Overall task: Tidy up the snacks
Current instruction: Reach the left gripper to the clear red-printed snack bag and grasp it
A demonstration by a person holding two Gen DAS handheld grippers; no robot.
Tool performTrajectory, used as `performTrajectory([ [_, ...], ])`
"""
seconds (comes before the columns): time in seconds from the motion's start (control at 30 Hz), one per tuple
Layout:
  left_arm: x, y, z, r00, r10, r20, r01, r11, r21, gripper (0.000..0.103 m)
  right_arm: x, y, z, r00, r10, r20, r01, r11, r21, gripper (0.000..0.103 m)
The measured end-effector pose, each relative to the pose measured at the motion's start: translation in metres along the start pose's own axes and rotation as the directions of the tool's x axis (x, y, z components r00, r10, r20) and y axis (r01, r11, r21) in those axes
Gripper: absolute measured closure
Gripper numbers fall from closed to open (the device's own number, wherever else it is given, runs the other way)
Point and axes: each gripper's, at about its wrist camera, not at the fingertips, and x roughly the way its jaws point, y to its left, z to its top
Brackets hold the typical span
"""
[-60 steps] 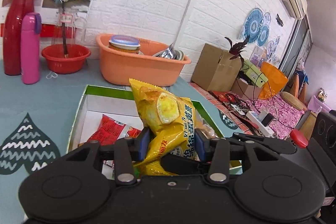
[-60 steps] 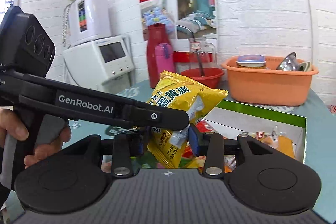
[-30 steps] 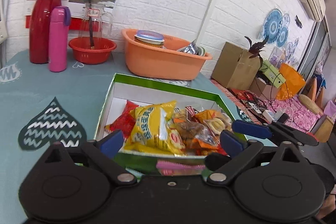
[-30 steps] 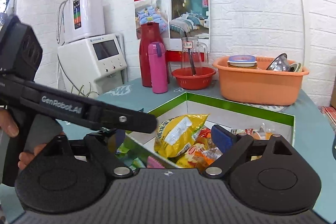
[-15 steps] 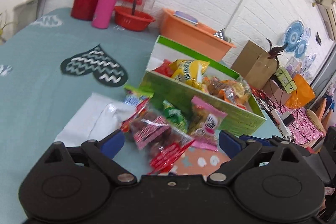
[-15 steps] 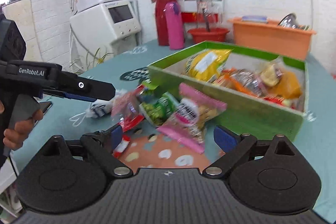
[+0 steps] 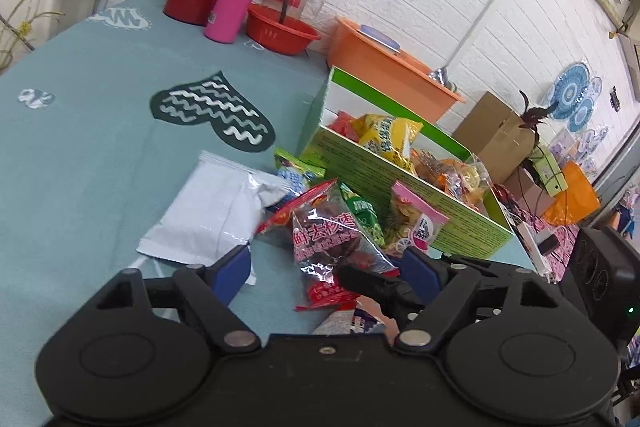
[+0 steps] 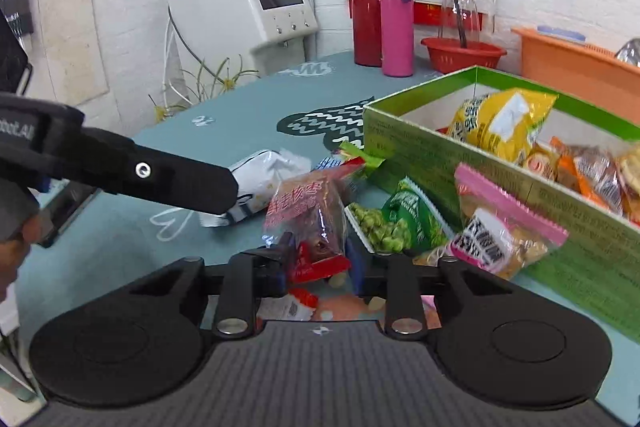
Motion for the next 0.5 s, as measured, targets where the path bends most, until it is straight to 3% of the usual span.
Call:
performTrajectory([
  [0.2, 0.022, -0.019, -0.003, 0.995, -0.084, -0.060, 0.087, 0.995, 0.041, 0.000, -0.034, -0.016, -0.019, 1.000, -0.013, -0.002, 0.013, 0.999, 0.047, 0.064],
  [0.33, 0.034, -0.034, -0.008, 0.986, -0.130, -0.105, 0.136, 0.989, 0.052, 0.000, -0.064, -0.030, -0.044, 1.000, -0.020, 0.013, 0.018, 0.989, 0.146, 0.063],
  [0.5, 0.038, -0.055, -0.017, 0.973, -0.176, -0.149, 0.194, 0.974, 0.114, 0.000, -0.078, -0.029, -0.057, 0.997, -0.079, -0.002, 0.078, 0.984, 0.158, 0.047],
])
